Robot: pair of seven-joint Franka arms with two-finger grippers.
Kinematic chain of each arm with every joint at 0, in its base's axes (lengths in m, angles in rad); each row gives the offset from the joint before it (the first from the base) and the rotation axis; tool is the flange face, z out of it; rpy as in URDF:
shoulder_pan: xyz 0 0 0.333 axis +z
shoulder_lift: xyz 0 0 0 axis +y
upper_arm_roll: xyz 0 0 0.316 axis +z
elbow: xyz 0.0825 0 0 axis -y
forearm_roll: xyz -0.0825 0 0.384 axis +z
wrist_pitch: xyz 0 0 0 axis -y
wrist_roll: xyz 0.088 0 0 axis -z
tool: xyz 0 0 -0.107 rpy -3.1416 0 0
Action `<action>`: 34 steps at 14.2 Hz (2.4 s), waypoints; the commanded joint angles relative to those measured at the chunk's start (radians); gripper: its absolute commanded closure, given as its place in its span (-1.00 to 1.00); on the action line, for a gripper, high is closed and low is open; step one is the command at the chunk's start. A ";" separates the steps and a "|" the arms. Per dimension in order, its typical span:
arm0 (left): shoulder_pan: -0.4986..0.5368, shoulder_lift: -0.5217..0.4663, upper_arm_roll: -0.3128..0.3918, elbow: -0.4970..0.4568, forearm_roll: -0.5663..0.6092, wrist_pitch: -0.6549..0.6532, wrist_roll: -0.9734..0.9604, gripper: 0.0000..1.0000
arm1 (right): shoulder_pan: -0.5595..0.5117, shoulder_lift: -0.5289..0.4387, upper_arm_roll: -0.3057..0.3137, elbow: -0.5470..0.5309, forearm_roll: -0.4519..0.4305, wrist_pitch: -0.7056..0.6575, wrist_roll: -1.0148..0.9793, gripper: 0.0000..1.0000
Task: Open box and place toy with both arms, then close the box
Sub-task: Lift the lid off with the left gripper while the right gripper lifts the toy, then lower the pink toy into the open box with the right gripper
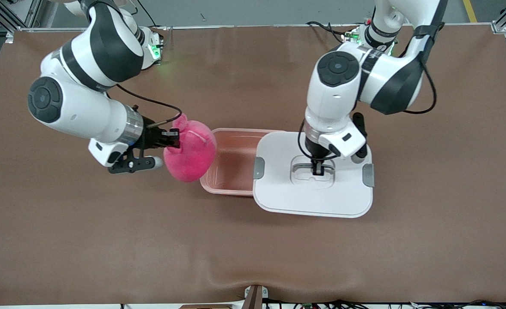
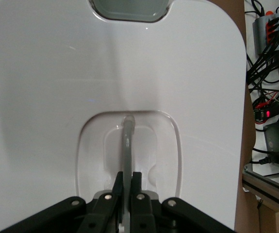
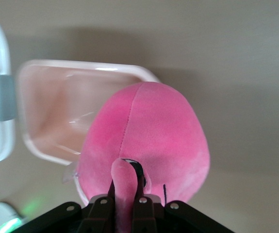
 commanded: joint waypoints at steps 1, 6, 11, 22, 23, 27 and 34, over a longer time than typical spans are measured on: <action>0.059 -0.076 -0.012 -0.087 0.003 0.041 0.075 1.00 | 0.032 0.073 -0.012 0.066 0.076 0.019 0.009 1.00; 0.182 -0.161 -0.015 -0.242 -0.095 0.159 0.279 1.00 | 0.081 0.118 -0.012 0.072 0.071 0.113 -0.046 1.00; 0.248 -0.172 -0.015 -0.288 -0.141 0.187 0.421 1.00 | 0.100 0.136 -0.012 0.079 0.069 0.122 -0.047 1.00; 0.279 -0.224 -0.015 -0.394 -0.141 0.276 0.491 1.00 | 0.112 0.208 -0.012 0.077 0.074 0.122 -0.049 1.00; 0.279 -0.224 -0.015 -0.395 -0.141 0.276 0.491 1.00 | 0.112 0.219 -0.012 0.076 0.073 0.122 -0.047 1.00; 0.279 -0.222 -0.015 -0.398 -0.141 0.277 0.491 1.00 | 0.114 0.268 -0.012 0.074 0.062 0.163 -0.047 1.00; 0.291 -0.222 -0.015 -0.405 -0.141 0.283 0.511 1.00 | 0.129 0.325 -0.013 0.066 -0.030 0.220 -0.044 1.00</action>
